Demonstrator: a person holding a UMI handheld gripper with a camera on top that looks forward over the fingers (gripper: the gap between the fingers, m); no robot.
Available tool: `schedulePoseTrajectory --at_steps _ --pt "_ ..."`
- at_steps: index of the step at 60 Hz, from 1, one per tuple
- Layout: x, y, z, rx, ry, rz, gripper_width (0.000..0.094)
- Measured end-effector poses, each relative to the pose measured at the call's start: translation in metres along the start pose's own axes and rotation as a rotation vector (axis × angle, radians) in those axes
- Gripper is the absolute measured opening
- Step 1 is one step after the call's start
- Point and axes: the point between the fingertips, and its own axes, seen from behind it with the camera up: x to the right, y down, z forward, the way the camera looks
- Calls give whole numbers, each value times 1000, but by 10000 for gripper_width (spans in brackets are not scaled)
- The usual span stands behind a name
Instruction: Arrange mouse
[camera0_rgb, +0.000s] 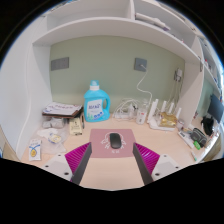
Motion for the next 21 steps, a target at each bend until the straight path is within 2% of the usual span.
schedulePoseTrajectory --at_steps 21 --pt "-5 15 -54 3 13 -16 849"
